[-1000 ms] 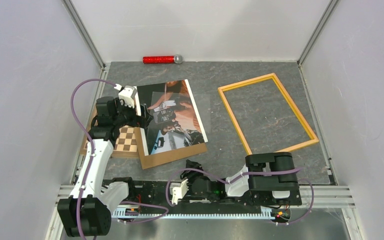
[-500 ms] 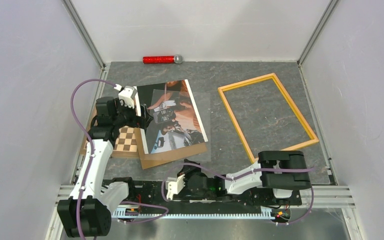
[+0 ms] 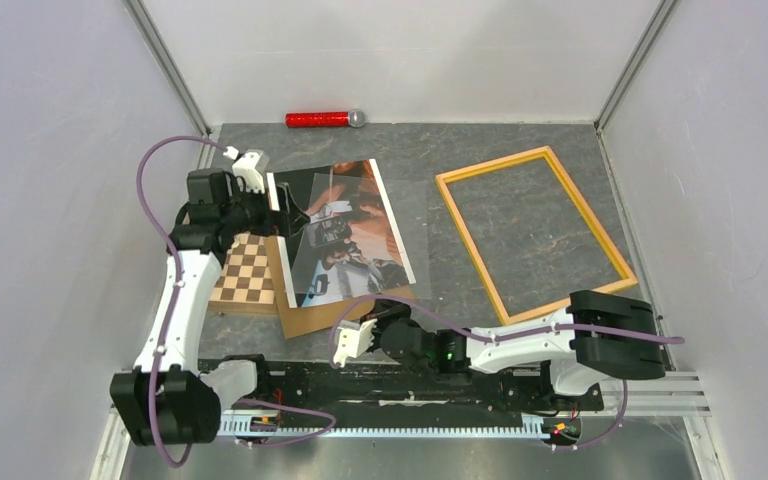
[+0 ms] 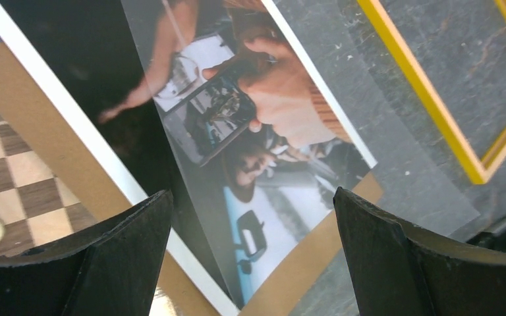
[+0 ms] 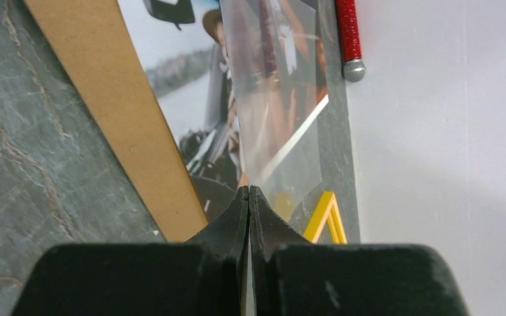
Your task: Put the photo into the frame
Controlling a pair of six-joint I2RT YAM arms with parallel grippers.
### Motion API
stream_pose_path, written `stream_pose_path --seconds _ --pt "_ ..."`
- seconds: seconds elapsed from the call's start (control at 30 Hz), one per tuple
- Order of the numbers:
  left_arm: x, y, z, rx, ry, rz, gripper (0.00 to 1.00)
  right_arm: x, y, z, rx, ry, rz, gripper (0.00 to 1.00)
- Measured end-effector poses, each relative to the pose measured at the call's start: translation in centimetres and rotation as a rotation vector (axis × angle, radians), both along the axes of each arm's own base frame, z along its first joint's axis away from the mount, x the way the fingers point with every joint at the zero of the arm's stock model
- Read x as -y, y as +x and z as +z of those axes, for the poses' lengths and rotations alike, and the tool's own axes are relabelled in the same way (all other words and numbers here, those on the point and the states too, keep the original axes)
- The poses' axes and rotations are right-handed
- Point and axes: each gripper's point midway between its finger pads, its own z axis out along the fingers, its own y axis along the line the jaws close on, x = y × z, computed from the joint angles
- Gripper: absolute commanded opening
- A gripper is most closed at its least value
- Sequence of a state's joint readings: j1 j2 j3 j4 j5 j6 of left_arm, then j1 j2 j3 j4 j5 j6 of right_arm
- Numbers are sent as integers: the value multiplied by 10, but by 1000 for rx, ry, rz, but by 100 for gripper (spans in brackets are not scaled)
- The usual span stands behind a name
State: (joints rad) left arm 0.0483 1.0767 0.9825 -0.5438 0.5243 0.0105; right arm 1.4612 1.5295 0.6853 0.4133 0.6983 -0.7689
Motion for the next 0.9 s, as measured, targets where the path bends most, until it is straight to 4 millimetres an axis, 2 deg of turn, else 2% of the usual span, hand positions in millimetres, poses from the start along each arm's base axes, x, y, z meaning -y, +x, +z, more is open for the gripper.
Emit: stream_pose_path --seconds 0.13,0.33,0.6,0.9 --pt "8 14 -6 -98 -84 9 98 6 4 13 27 0 -14 0" --pt "17 18 -37 -299 -185 20 98 17 14 35 67 28 -54 0" --pt "5 23 -46 -397 -245 99 98 27 25 49 94 48 -98 0" --pt "1 29 -82 -574 -355 130 98 30 28 59 120 65 -121 0"
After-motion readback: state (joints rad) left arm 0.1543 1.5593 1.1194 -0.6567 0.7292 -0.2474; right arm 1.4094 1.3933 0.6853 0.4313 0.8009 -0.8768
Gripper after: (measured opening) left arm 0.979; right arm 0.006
